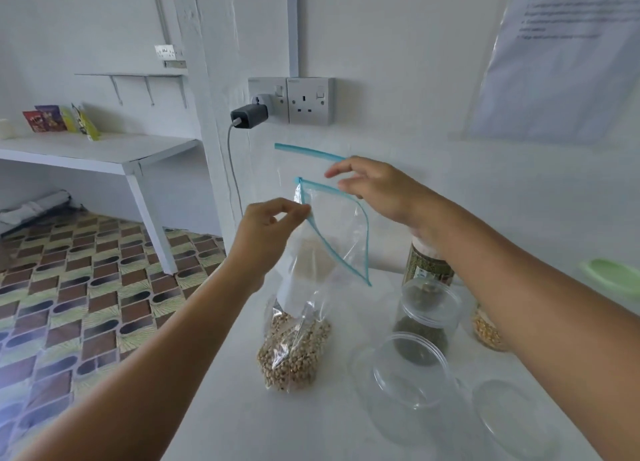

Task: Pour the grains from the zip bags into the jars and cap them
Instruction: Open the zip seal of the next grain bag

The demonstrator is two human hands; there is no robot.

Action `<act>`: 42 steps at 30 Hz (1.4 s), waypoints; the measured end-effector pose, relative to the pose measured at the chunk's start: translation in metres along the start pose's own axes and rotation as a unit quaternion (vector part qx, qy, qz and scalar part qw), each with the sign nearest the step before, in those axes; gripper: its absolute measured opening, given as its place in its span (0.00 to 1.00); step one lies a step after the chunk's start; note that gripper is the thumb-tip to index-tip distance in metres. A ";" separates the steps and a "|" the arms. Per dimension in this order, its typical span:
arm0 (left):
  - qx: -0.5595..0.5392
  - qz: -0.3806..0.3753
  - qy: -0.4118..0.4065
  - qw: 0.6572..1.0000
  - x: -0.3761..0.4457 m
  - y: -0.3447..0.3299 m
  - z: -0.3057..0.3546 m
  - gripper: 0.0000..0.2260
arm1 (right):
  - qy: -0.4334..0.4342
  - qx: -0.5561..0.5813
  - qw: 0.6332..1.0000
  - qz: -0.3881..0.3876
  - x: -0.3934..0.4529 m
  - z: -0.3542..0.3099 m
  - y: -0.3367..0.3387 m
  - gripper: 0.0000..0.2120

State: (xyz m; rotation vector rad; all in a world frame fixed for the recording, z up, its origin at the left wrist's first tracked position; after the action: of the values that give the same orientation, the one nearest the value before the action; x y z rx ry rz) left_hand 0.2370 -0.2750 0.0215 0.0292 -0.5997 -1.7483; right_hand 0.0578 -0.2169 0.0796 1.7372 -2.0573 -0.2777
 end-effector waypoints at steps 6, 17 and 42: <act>0.020 -0.061 -0.079 0.995 -0.024 -0.027 0.003 0.05 | -0.075 -0.058 0.985 -0.143 -0.007 0.003 -0.051 0.17; 0.054 -0.140 0.259 0.954 -0.037 -0.025 -0.198 0.06 | -0.020 -0.223 0.974 -0.011 -0.001 0.043 -0.044 0.18; -0.226 -0.046 0.230 0.945 -0.037 0.020 -0.199 0.11 | 0.042 -0.010 0.989 0.138 -0.001 0.056 0.005 0.25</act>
State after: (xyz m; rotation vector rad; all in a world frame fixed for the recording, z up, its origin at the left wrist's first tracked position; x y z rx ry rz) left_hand 0.3311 -0.3185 -0.1531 0.1412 0.1506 -1.8498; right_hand 0.0288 -0.2218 0.0315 1.4048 -2.1909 -0.1351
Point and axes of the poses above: each hand's wrist, its own x-axis towards the middle knuckle, its own y-axis out of the back of the hand, z = x × y, the point moved 10 cm from there along x, towards the middle knuckle, and after that the axes turned 13 degrees about x, right-handed, at the moved point
